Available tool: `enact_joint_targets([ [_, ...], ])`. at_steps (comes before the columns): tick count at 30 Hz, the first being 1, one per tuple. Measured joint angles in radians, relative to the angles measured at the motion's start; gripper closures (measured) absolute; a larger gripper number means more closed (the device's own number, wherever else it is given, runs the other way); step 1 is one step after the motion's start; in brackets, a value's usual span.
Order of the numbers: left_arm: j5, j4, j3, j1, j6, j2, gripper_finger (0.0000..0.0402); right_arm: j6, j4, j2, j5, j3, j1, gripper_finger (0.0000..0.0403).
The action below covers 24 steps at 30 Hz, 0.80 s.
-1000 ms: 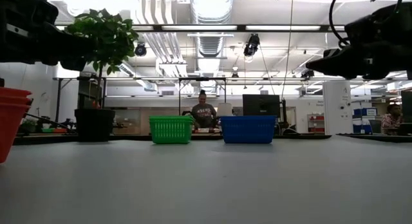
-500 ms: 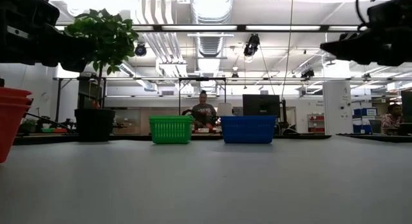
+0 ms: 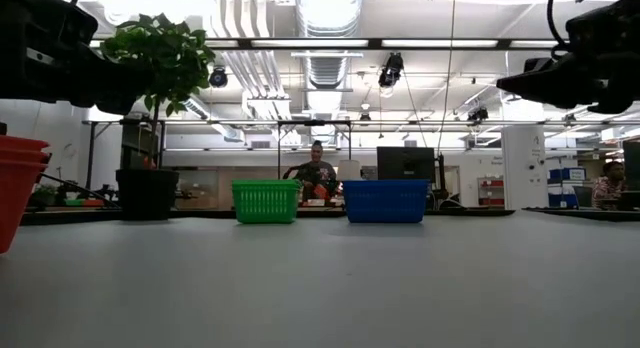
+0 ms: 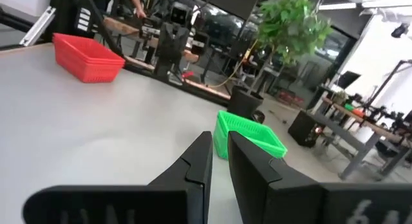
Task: Stack baskets by color
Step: Return to Home Position
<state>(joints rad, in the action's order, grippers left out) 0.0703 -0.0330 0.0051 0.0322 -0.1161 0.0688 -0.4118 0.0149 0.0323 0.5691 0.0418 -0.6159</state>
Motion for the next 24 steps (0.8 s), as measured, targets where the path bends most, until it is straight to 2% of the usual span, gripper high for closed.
enact_joint_targets([
  [7, 0.000, -0.010, 0.000, 0.000, 0.000, 0.019, 0.0402, 0.132, -0.001, 0.031, -0.020, 0.000, 0.000, 0.0360],
  [13, 0.000, -0.015, 0.000, 0.000, 0.000, 0.038, 0.0402, 0.520, -0.004, 0.041, -0.021, 0.000, 0.000, 0.0360],
  [15, -0.001, -0.017, -0.001, 0.000, 0.000, 0.044, 0.0402, 0.603, -0.004, 0.043, -0.021, 0.000, 0.000, 0.0360],
  [18, -0.001, -0.016, -0.001, 0.000, 0.000, 0.054, 0.0402, 0.592, -0.005, 0.043, -0.021, -0.001, 0.000, 0.0360],
  [24, -0.002, -0.018, -0.001, 0.000, 0.000, 0.076, 0.0402, 0.434, -0.005, 0.044, -0.021, -0.001, 0.000, 0.0360],
])
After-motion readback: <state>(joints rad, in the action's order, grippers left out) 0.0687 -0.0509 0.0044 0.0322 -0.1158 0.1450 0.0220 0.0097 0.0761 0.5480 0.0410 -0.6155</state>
